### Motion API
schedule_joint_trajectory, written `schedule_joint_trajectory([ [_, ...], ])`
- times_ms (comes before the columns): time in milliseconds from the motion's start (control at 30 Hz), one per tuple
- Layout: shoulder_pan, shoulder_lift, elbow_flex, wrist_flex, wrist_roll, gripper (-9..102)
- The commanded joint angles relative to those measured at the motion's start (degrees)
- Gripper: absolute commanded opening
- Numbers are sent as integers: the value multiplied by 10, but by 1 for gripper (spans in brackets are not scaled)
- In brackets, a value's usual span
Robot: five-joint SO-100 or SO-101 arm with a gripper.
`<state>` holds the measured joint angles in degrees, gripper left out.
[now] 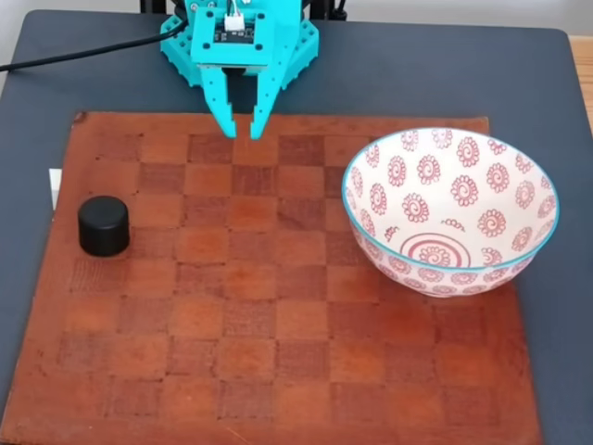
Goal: Grasp a black cylinder and put it in a bowl.
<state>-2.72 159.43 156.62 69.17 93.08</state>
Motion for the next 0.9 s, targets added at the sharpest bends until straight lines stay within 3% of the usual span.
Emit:
schedule_joint_trajectory([
  [0, -5, -60, -82, 4, -8, 4],
  [233, -3, -232, -218, 5, -87, 6],
  [533, 12, -429, -345, 6, -168, 27],
  [867, 86, -540, -388, 6, -237, 31],
])
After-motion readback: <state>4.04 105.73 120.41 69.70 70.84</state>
